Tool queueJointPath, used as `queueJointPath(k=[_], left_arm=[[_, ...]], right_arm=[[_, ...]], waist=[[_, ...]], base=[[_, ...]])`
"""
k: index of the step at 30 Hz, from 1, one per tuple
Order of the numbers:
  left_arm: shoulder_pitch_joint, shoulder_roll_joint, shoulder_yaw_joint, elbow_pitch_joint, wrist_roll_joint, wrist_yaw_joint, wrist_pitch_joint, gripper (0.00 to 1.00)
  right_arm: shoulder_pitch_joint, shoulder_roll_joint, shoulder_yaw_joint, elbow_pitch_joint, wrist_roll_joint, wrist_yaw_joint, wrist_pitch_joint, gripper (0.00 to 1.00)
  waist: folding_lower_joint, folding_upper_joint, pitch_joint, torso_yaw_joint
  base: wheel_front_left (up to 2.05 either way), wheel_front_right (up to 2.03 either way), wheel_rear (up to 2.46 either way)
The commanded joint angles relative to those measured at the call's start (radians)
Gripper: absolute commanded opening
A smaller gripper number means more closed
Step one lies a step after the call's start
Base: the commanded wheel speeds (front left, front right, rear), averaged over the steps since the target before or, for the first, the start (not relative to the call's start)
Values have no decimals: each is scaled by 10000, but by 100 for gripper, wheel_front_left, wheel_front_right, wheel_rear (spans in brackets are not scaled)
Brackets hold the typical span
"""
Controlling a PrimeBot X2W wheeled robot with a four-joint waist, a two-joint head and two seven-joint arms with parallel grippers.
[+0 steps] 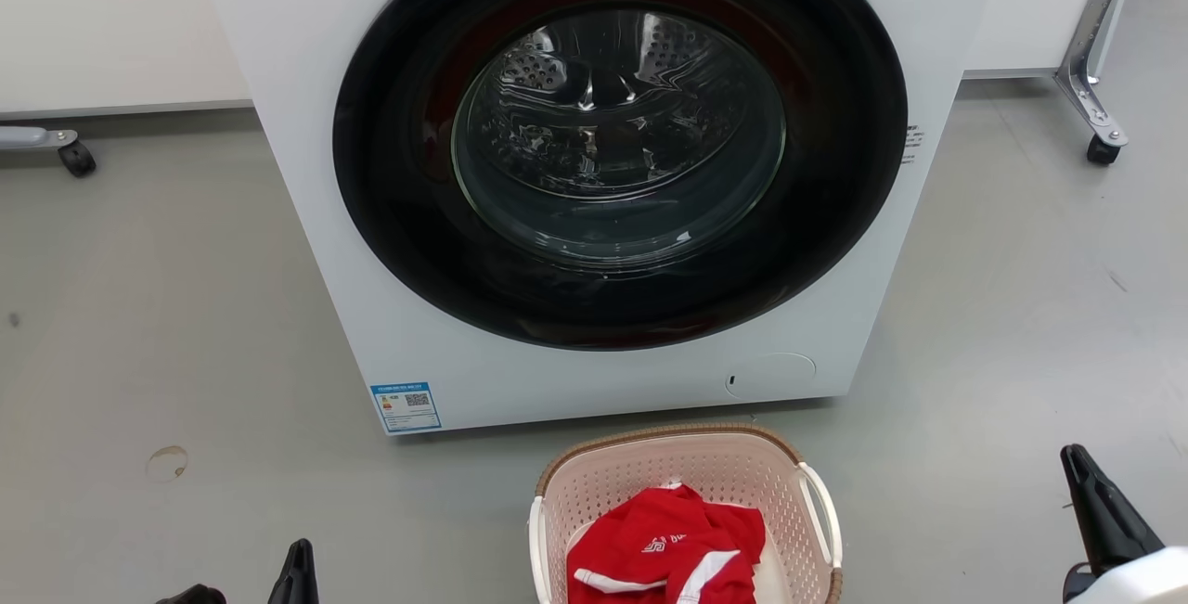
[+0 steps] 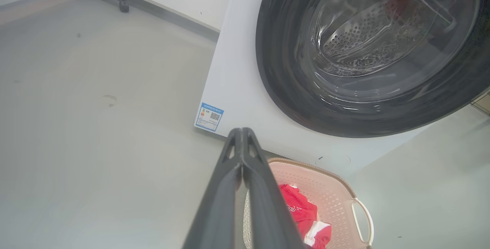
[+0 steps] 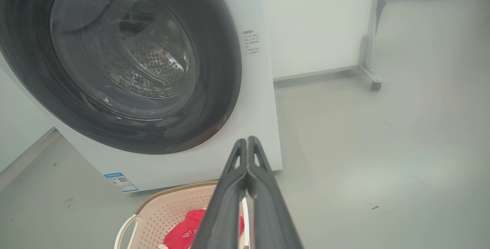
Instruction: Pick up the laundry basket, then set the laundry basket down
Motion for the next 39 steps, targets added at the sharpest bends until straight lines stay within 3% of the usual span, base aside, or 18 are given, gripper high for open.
queueJointPath(k=[1, 39], left_arm=[[-509, 79, 250, -190, -354, -162, 80, 0], [-1155, -347, 1240, -52, -3801, -1027, 934, 0]], right_arm=[[-624, -233, -171, -184, 411, 1, 73, 0], [-1311, 96, -758, 265, 4264, 3, 774, 0]], waist=[[-3, 0, 12, 5], [-3, 0, 202, 78]], base=[[0, 0, 0], [0, 0, 0]])
